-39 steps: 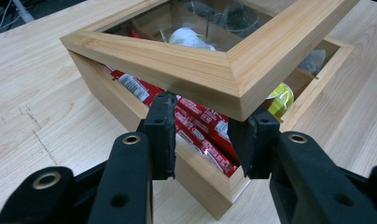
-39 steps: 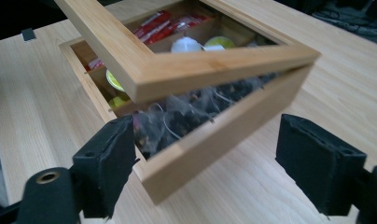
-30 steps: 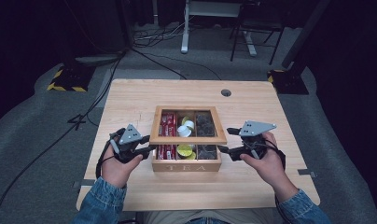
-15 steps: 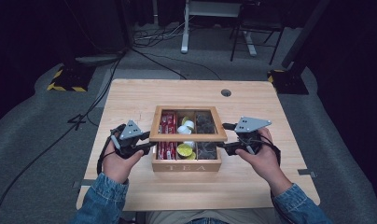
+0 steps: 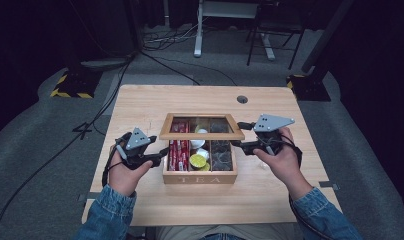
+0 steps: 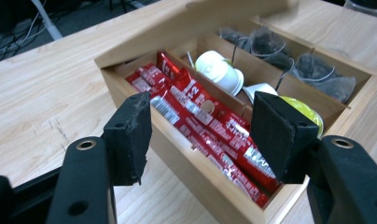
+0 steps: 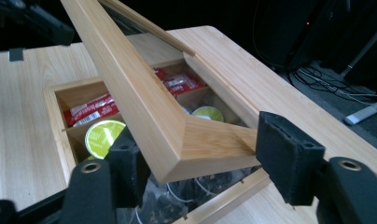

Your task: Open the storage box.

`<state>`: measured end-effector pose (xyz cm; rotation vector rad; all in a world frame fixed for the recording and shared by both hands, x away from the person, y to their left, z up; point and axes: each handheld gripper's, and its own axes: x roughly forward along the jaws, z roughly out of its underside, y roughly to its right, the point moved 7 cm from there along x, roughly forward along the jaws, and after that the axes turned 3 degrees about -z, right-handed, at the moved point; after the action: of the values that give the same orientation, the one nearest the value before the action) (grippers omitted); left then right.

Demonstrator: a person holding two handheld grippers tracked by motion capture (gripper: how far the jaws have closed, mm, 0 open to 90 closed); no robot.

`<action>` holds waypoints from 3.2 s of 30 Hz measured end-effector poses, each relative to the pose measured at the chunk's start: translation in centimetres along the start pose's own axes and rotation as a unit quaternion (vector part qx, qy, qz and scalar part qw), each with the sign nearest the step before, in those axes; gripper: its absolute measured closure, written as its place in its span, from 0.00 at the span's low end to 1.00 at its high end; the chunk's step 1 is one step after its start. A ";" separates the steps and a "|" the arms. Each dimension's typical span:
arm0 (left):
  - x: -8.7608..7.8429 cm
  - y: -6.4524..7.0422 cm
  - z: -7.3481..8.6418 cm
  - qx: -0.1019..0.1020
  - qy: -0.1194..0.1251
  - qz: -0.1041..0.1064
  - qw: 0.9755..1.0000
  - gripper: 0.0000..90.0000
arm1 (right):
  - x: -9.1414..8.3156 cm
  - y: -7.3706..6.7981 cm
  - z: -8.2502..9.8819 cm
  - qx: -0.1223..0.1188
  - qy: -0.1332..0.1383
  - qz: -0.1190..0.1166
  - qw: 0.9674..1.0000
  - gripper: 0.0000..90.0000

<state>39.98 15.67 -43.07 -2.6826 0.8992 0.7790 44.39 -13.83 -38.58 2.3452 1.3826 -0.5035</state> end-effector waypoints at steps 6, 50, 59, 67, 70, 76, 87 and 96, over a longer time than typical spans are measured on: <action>-0.4 -0.4 0.7 -0.003 -0.006 -0.005 1.000 0.42 | 0.0 0.9 -1.0 0.009 0.012 -0.004 1.000 0.44; -3.0 -3.3 6.6 -0.055 -0.053 -0.043 0.996 0.38 | 2.6 8.4 -7.2 0.034 0.054 0.022 0.998 0.61; -3.7 -3.2 8.0 -0.058 -0.067 -0.049 0.995 0.38 | 3.3 10.3 -7.3 0.048 0.056 0.038 0.997 0.63; -4.7 -3.6 9.3 -0.069 -0.074 -0.062 0.993 0.38 | 4.1 11.9 -7.4 0.084 0.073 0.032 0.993 0.63; -4.9 -3.8 9.7 -0.071 -0.077 -0.063 0.993 0.37 | 4.4 12.4 -7.5 0.088 0.074 0.035 0.993 0.63; -4.8 -3.9 10.2 -0.078 -0.081 -0.063 0.992 0.36 | 5.2 13.3 -7.4 0.085 0.061 0.049 0.993 0.62; -4.0 -4.1 10.0 -0.077 -0.084 -0.057 0.992 0.36 | 7.0 14.2 -6.1 0.092 0.029 0.064 0.993 0.56; -3.8 -4.5 9.8 -0.077 -0.082 -0.057 0.992 0.36 | 8.3 14.7 -4.8 0.113 0.021 0.070 0.991 0.51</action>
<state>36.07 24.54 -49.09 -2.7217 0.6671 1.0644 61.71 -11.84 -36.44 2.6249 1.2237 -0.6009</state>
